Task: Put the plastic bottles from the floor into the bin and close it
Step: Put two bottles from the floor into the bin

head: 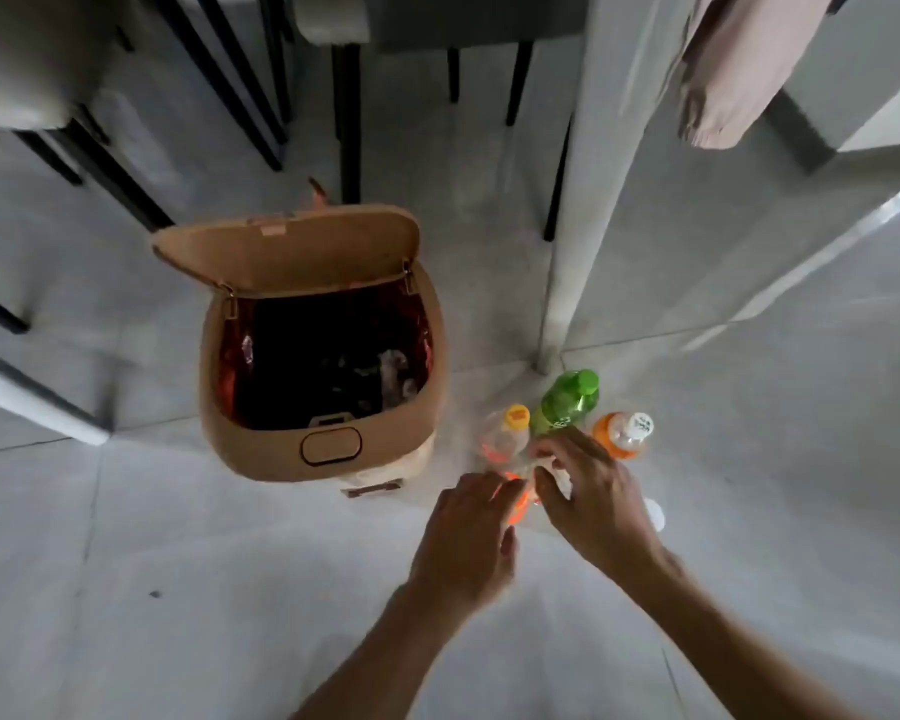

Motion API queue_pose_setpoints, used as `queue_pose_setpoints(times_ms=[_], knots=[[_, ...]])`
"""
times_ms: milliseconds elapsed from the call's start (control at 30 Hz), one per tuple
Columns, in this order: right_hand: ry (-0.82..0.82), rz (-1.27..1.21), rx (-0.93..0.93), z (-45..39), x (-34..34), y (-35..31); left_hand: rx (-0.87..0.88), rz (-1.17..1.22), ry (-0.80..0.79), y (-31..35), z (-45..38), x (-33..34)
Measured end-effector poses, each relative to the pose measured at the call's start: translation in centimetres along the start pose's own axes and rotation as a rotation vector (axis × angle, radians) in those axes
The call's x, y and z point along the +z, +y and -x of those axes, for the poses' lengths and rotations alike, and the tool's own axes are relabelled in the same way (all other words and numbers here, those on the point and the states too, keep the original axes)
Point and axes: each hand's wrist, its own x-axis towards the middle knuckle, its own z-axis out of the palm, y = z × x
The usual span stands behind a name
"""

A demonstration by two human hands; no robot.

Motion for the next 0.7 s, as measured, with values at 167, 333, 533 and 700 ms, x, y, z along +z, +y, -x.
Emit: queue_pose_setpoints(times_ms=[167,333,533,700], knots=[[0.086,0.167,-0.23,-3.4,2.1,0.9,0.192,-0.198,-0.047,-4.1,-2.7,3.4],[0.064,0.248,-0.295,-3.8,4.0,1.7,0.314,-0.274,-0.04,-5.0,-3.6,3.9],[-0.047,0.129,-0.258,-4.7,4.8,1.5,0.451,-0.499,-0.201,-3.8,-4.0,0.3],[0.255,0.023,-0.263,-6.4,-0.1,-1.8,0.539,-0.217,-0.035,-0.5,-2.5,-8.9]])
